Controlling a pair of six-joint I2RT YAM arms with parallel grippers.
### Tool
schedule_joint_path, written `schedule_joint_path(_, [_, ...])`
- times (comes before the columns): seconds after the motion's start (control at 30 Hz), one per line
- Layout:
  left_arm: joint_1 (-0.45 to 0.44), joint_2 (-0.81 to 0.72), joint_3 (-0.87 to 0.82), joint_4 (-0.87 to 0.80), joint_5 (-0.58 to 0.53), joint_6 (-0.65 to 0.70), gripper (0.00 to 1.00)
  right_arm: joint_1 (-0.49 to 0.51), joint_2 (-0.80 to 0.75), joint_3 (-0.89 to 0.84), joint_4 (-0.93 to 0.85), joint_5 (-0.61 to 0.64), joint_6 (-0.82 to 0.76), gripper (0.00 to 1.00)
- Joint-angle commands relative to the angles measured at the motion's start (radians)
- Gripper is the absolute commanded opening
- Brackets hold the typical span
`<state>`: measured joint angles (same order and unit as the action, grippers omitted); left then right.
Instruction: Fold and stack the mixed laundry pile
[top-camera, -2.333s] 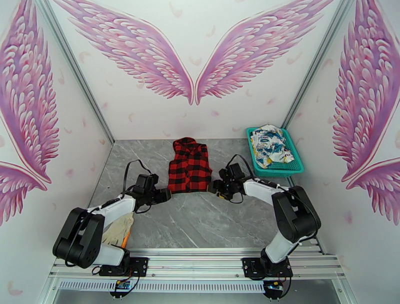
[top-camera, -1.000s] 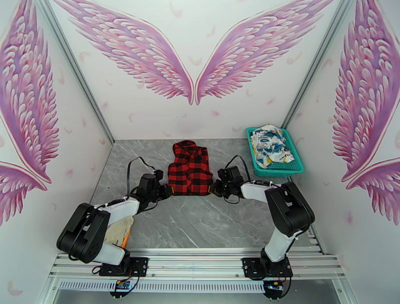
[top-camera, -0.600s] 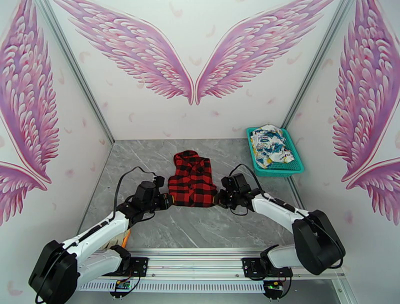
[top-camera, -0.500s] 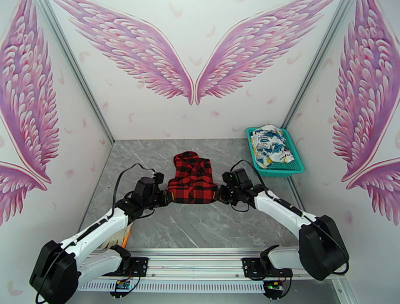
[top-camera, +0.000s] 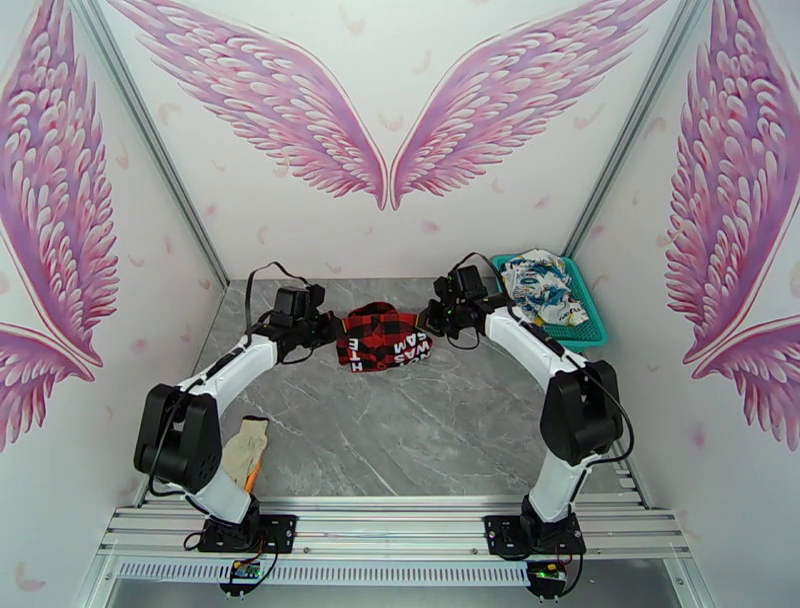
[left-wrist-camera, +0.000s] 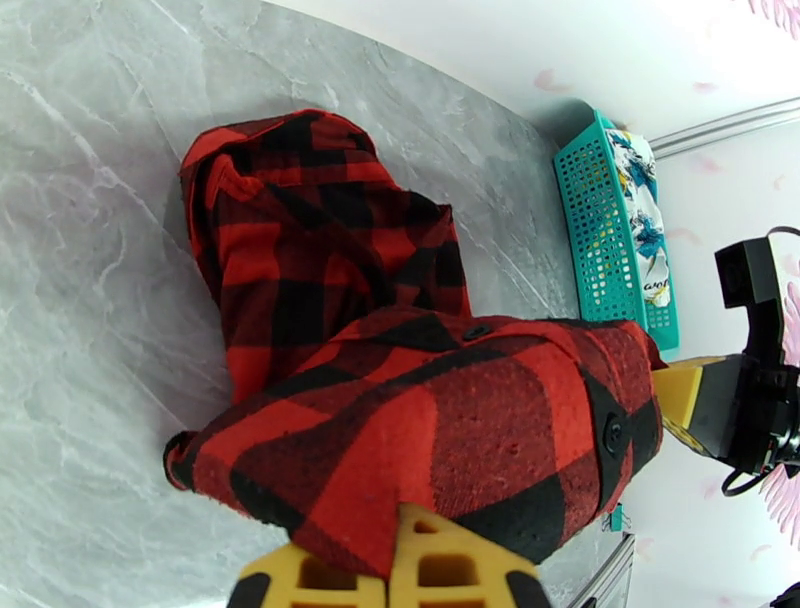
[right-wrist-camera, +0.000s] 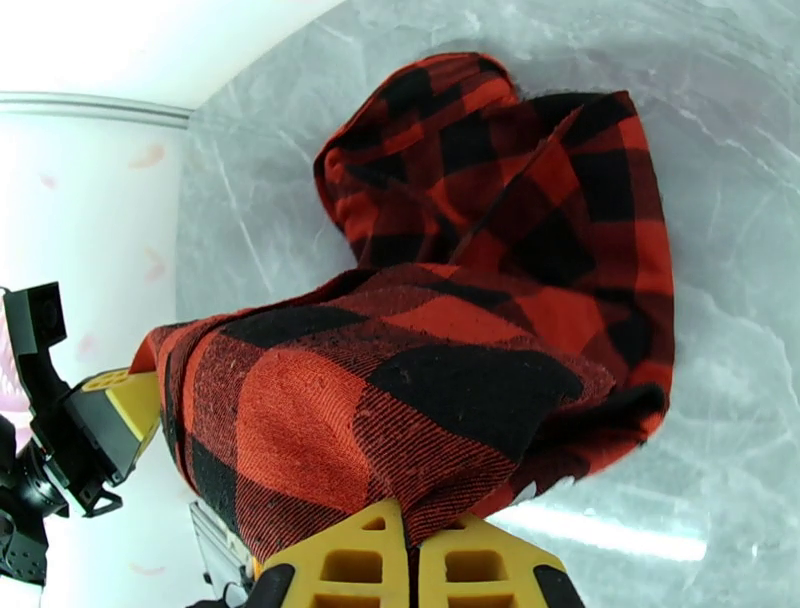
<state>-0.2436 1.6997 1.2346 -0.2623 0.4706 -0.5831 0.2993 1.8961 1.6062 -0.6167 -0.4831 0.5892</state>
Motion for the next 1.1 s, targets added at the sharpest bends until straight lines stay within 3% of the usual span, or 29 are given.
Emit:
schedule_joint_path(0.0, [0.021, 0.084, 0.114, 0.022, 0.055, -0.004, 0.00, -0.019, 0.079, 0.110, -0.028, -0.059, -0.019, 0.00])
schedule_joint_path(0.2, [0.053, 0.273, 0.246, 0.064, 0.095, -0.037, 0.03, -0.054, 0.242, 0.261, -0.017, -0.100, 0.000, 0.03])
schedule_joint_path(0.37, [0.084, 0.404, 0.332, 0.139, 0.118, -0.086, 0.23, -0.068, 0.397, 0.386, 0.038, -0.154, 0.001, 0.11])
schedule_joint_path(0.43, [0.095, 0.459, 0.365, 0.198, 0.137, -0.115, 0.41, -0.074, 0.462, 0.428, 0.082, -0.174, 0.001, 0.15])
schedule_joint_path(0.5, [0.105, 0.501, 0.377, 0.272, 0.143, -0.149, 0.52, -0.080, 0.514, 0.462, 0.130, -0.180, 0.004, 0.26])
schedule_joint_path(0.57, [0.118, 0.536, 0.391, 0.338, 0.156, -0.178, 0.58, -0.088, 0.557, 0.494, 0.166, -0.193, 0.010, 0.37])
schedule_joint_path(0.7, [0.139, 0.544, 0.390, 0.390, 0.168, -0.185, 0.61, -0.110, 0.566, 0.515, 0.211, -0.213, 0.026, 0.50])
schedule_joint_path(0.9, [0.142, 0.417, 0.336, 0.220, 0.119, 0.003, 0.64, -0.146, 0.446, 0.470, 0.185, -0.203, -0.023, 0.65])
schedule_joint_path(0.97, [0.130, 0.346, 0.284, 0.151, 0.066, 0.074, 0.64, -0.146, 0.383, 0.411, 0.189, -0.181, -0.051, 0.65])
schedule_joint_path(1.07, [0.083, 0.247, 0.235, 0.040, -0.010, 0.185, 0.59, -0.120, 0.269, 0.286, 0.208, -0.126, -0.106, 0.55])
